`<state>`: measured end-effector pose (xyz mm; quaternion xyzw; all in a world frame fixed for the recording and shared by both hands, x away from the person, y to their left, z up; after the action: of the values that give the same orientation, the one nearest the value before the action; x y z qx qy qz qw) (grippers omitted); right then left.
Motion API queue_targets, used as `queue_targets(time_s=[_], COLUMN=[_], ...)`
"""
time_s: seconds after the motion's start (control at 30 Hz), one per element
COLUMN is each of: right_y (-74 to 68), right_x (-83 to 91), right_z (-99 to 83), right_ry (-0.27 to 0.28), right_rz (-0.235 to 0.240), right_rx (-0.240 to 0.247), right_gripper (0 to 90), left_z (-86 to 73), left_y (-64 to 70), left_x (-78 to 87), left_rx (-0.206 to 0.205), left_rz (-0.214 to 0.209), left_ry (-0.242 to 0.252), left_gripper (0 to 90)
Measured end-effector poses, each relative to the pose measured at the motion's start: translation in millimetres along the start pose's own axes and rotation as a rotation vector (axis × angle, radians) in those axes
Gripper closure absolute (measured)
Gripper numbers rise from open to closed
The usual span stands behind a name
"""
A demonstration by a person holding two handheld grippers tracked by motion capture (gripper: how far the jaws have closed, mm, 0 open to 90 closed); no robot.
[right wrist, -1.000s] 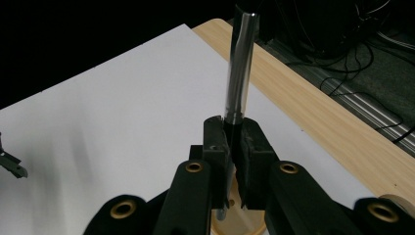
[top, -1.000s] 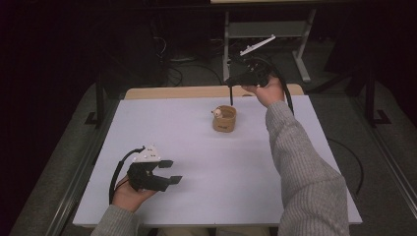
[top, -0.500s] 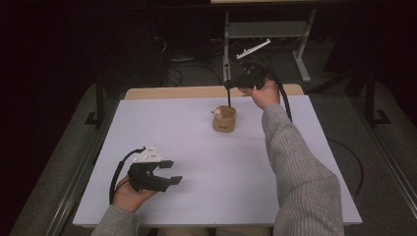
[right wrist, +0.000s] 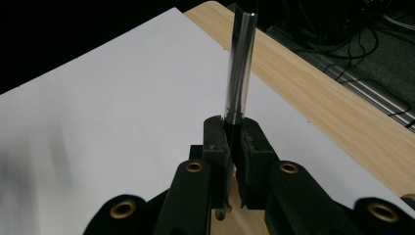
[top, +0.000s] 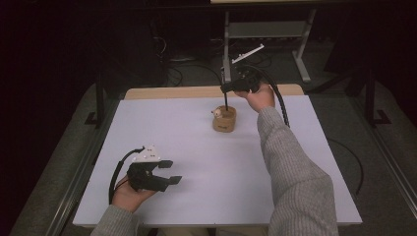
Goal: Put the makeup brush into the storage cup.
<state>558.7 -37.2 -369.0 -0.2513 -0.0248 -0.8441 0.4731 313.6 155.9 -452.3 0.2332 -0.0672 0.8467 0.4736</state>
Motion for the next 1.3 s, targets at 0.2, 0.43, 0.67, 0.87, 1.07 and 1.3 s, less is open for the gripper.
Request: queue_targets(time_s=[0.2, 0.43, 0.67, 0.87, 1.07, 1.3], right_y=[0.5, 0.4, 1.7, 1.8, 1.6, 0.8], right_x=[-3.0, -4.3, -5.7, -6.9, -8.8, -10.9], right_z=[-4.2, -7.0, -10.5, -11.8, -16.1, -19.0], right_ry=[0.004, 0.007, 0.009, 0.009, 0.003, 0.014], right_rz=[-0.009, -0.010, -0.010, -0.011, -0.010, -0.010], right_rx=[-0.014, -0.018, -0.019, -0.018, -0.027, -0.031], right_gripper=[82.7, 82.7, 82.6, 82.6, 82.7, 82.6], left_z=[-0.1, 0.0, 0.0, 0.5, 0.2, 1.4], left_y=[0.1, 0.9, 0.3, -0.2, -0.4, -1.4], left_x=[-0.1, -0.6, -0.3, 0.6, 0.3, 1.7], left_rx=[0.002, 0.000, -0.007, -0.006, -0.003, -0.006], left_rz=[-0.001, -0.004, -0.005, -0.003, -0.004, -0.004], left_ry=[0.001, -0.001, -0.001, 0.002, 0.001, 0.006], left_gripper=[35.0, 35.0, 34.7, 34.6, 34.5, 34.5])
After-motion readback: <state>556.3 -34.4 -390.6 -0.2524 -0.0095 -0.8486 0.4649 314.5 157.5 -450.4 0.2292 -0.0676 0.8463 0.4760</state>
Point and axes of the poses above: each handheld gripper's, and its own axes: x roughly backward along the jaws, z roughly out of its top, y roughly to its right, the point moved 10 cm from there along -x, roughly forward along the jaws, and after that the axes turned 13 degrees about y, right-handed, at the moved point
